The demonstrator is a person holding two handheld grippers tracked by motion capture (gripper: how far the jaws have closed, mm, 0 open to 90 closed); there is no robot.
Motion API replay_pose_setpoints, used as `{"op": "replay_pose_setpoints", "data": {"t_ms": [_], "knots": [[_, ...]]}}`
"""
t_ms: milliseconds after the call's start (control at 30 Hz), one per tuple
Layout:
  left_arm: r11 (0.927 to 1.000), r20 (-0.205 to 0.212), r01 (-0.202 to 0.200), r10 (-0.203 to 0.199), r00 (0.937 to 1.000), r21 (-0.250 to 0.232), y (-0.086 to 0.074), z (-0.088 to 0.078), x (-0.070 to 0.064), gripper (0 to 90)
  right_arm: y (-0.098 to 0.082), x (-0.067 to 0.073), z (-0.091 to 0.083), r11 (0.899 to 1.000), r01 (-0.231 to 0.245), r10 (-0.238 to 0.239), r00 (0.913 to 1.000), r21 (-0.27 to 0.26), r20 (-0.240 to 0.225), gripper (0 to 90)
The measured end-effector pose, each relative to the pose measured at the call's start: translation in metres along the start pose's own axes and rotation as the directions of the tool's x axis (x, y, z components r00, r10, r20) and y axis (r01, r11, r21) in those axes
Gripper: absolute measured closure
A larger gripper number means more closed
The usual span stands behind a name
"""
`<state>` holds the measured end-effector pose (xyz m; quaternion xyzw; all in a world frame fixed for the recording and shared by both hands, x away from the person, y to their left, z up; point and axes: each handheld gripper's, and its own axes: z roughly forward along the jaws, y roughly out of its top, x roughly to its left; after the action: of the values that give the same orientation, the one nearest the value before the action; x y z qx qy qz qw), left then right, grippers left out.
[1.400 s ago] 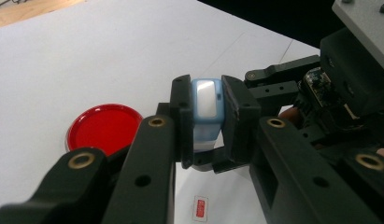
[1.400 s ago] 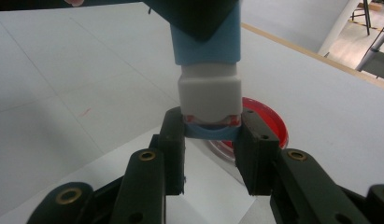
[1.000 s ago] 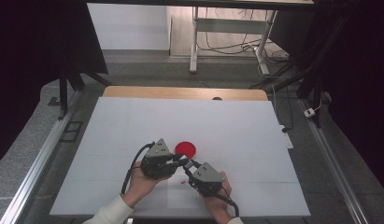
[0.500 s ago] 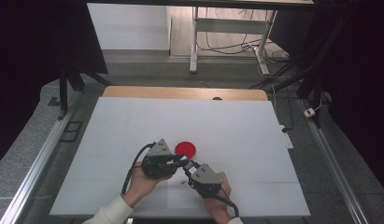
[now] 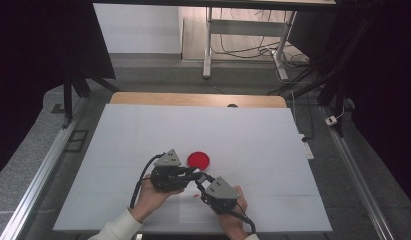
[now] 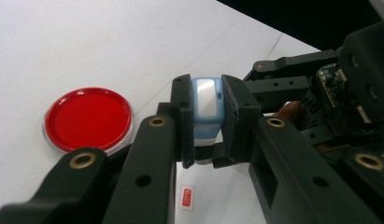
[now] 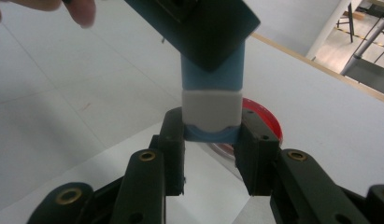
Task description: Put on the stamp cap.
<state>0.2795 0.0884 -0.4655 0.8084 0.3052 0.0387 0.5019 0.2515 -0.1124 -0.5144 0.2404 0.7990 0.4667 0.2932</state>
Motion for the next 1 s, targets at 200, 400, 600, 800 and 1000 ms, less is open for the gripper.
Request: {"op": "replay_pose_setpoints", "data": {"t_ms": [200,400,600,800,1000], "knots": [[1.0,-0.009,-0.004,0.004,1.0,0.002,0.002,-0.002,0.001,76.1,0.002,-0.004,0.0,0.999,0.032,-0.031,0.9994,0.022,-0.017,64.4],[0.9996,-0.027,-0.029,0.029,0.9992,0.005,0.003,0.001,-0.001,75.9,-0.001,-0.009,0.003,0.999,0.027,-0.025,0.9986,0.043,-0.047,63.2],[0.999,-0.043,-0.032,0.031,0.9986,-0.032,0.004,-0.006,0.001,75.9,-0.005,-0.018,0.004,0.998,-0.009,0.015,0.9959,0.065,-0.089,54.8],[0.9986,-0.049,-0.024,0.021,0.9986,-0.048,0.004,-0.012,0.005,75.9,-0.01,-0.026,-0.002,0.997,-0.034,0.041,0.993,0.065,-0.111,51.0],[0.9974,-0.051,-0.04,0.037,0.998,-0.06,0.004,-0.016,0.007,75.8,-0.017,-0.043,-0.016,0.995,-0.067,0.074,0.9915,0.069,-0.107,50.4]]}}
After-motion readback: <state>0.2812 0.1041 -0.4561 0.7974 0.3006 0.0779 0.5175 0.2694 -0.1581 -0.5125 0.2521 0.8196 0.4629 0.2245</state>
